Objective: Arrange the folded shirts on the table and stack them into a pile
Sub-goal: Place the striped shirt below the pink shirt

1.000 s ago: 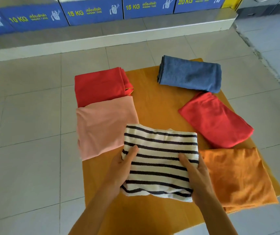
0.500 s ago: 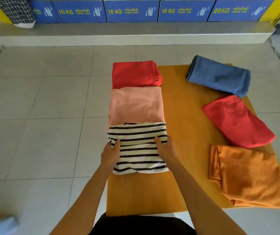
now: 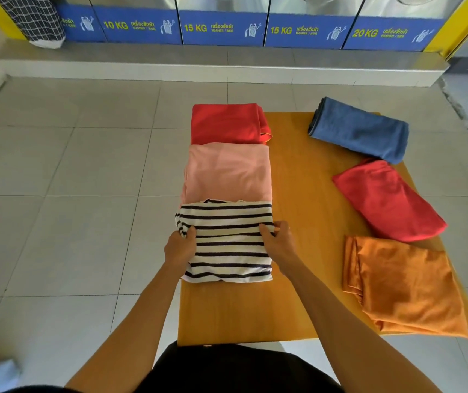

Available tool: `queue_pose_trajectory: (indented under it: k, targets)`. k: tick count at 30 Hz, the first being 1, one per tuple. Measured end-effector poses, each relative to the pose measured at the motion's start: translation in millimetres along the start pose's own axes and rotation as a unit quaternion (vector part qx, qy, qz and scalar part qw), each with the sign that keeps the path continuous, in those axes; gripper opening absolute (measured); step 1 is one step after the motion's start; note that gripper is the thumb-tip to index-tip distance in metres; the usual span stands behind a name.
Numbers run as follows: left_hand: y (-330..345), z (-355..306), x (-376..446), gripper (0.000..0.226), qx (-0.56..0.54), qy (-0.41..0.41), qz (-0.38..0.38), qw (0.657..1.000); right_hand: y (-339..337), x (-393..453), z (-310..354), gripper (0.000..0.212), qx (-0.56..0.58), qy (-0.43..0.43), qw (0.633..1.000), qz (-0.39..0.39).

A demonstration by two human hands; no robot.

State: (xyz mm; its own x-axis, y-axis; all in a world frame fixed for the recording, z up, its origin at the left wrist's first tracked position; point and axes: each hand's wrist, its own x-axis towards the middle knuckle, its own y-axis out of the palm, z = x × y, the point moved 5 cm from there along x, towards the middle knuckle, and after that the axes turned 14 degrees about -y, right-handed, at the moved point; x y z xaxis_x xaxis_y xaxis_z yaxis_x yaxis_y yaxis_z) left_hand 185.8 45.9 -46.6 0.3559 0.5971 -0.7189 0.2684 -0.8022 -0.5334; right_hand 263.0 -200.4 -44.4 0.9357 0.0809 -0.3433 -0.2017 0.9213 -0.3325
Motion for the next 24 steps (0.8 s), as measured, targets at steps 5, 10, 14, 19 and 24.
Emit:
queue_pose_trajectory:
  k: [5,10,14,19,24]
  targets:
    - [-4,4,-1,0.051,-0.018,-0.006,0.005,1.0,-2,-10,2,0.054,-0.024,-0.035,0.998,0.048]
    - [-12,1,-7,0.033,-0.026,0.053,-0.016,0.998,-5,-6,8,0.053,-0.04,-0.048,0.998,0.024]
    - [-18,3,-13,0.035,-0.004,0.076,-0.056,0.996,-6,-4,12,0.05,-0.072,-0.05,0.996,0.008]
    - [-22,4,-26,0.039,0.007,0.078,-0.06,0.995,-9,-8,4,0.046,-0.171,-0.027,0.985,0.003]
    - [-25,4,-37,0.03,0.023,0.121,-0.052,0.991,-9,-12,-1,0.043,-0.153,0.018,0.988,-0.001]
